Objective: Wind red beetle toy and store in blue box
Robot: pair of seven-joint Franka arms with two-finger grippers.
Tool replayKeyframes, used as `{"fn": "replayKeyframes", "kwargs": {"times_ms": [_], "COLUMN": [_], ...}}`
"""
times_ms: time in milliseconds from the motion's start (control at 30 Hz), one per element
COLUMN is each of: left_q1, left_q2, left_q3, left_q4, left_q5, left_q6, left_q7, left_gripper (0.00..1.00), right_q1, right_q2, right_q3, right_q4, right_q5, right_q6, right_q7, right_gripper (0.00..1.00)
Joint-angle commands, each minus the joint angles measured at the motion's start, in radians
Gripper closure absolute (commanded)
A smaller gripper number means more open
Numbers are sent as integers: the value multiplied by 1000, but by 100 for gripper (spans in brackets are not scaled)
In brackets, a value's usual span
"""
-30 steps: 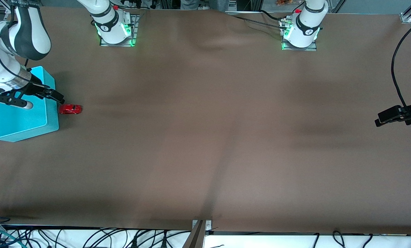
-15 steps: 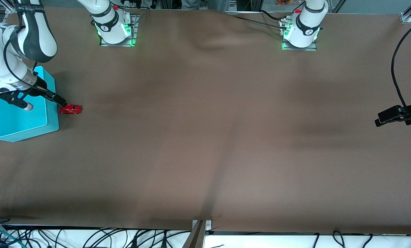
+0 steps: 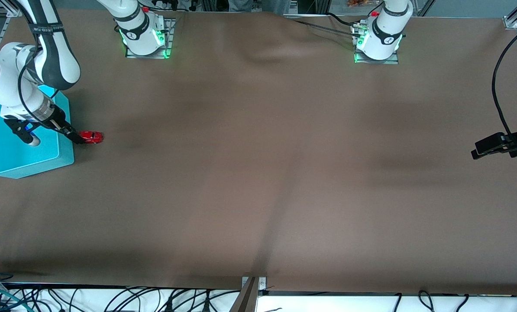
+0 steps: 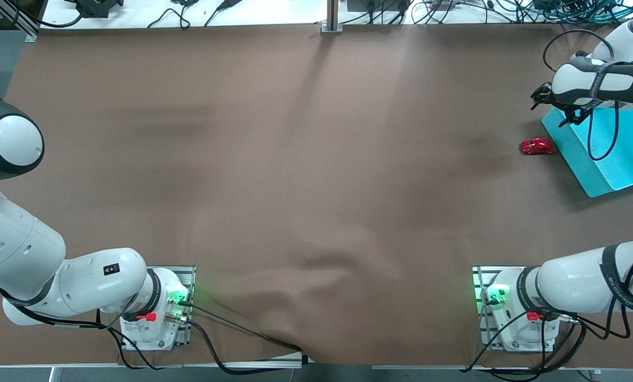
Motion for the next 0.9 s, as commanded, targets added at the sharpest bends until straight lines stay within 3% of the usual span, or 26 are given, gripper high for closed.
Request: {"fn": "replayKeyframes", "kwargs": {"times_ms": [0,400,867], "left_q1": [-5,-5,-8], "left_q2": [-4,-3,-3], "left_q3": [2,5,4], "left_q4": [0,0,0], "left_q5": [7,10,10], "left_q6": [-5,-5,-5], "left_q7": [18,18,16], "left_gripper": [0,0,0], "right_q1": [-2,-3,-5], "right_q2": [24,113,173], "right_q3": [-11,-16,-26], "right_q4": [-11,-10,-11], "right_q5": [-22,-21,-21], "right_q6": [45,149,183], "right_q7": [125,307,362], "right_gripper": [0,0,0]}}
